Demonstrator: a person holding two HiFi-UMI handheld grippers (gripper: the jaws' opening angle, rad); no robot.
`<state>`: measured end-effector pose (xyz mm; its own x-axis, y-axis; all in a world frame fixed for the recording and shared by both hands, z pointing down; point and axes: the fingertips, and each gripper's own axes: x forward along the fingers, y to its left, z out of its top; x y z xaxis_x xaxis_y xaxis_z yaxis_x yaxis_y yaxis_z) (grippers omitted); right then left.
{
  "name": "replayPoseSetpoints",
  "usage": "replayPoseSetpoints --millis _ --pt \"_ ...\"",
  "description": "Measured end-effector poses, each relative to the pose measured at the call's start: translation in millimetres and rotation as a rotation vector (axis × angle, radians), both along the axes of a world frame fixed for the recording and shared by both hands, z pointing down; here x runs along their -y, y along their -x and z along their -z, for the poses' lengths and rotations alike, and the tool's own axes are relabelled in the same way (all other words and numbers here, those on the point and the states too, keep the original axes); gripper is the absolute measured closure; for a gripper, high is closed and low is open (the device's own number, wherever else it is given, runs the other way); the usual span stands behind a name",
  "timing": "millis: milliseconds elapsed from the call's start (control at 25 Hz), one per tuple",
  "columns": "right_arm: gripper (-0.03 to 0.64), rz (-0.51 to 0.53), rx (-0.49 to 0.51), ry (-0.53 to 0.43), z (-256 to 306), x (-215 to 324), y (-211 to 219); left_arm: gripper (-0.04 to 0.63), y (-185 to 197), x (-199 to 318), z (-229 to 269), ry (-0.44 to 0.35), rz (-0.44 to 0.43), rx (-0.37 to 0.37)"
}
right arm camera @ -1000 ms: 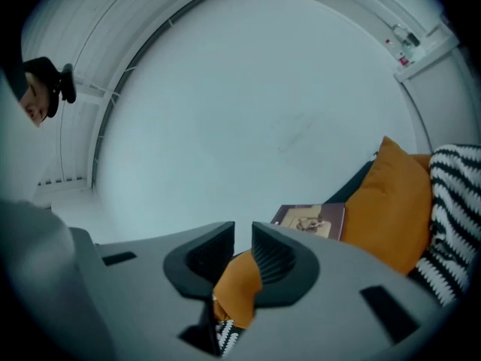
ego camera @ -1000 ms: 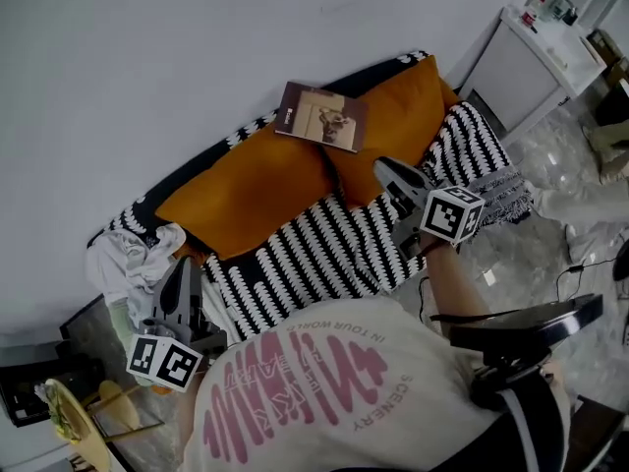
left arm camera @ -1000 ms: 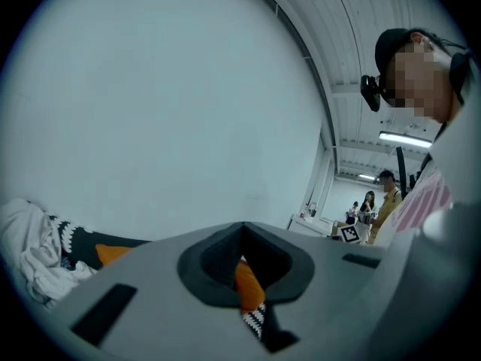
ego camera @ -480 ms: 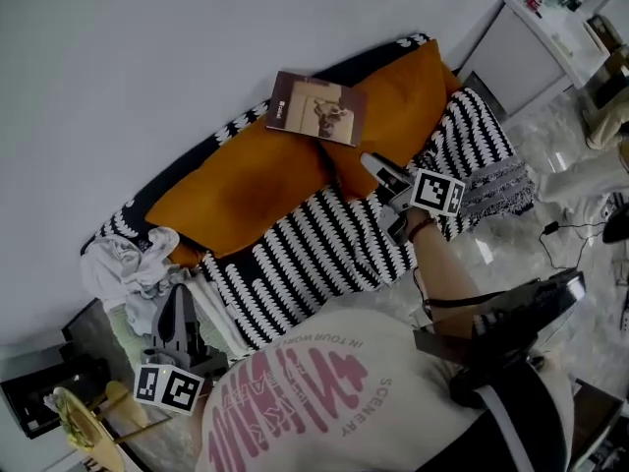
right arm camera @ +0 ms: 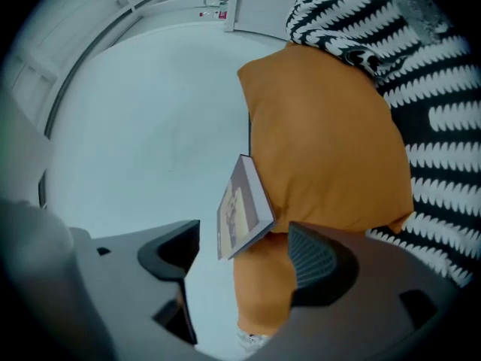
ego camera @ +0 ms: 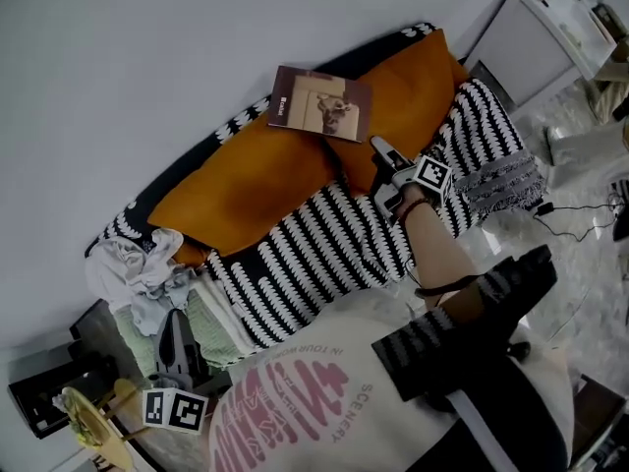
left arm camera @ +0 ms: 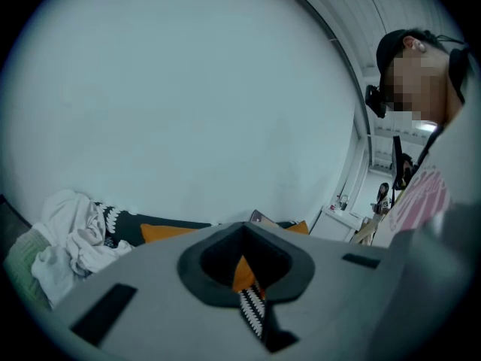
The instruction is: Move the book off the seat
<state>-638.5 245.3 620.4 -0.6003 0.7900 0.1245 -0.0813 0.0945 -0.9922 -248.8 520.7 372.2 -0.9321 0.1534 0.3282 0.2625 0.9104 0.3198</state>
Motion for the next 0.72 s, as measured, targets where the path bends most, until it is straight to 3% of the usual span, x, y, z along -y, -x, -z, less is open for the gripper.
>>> replayPoseSetpoints --millis 120,400,720 --pt "0.232 0.008 -0.02 0.017 -11 -11 6 0.588 -3 1 1 0.01 0.007 -0.02" --pt "0.232 -0.048 -0.071 0.049 -27 -28 26 0.588 -8 5 2 0.075 0.0 -0.076" --pt "0.232 -0.06 -0.103 0.042 -36 -37 33 0.588 -31 2 5 0.077 0.066 -0.109"
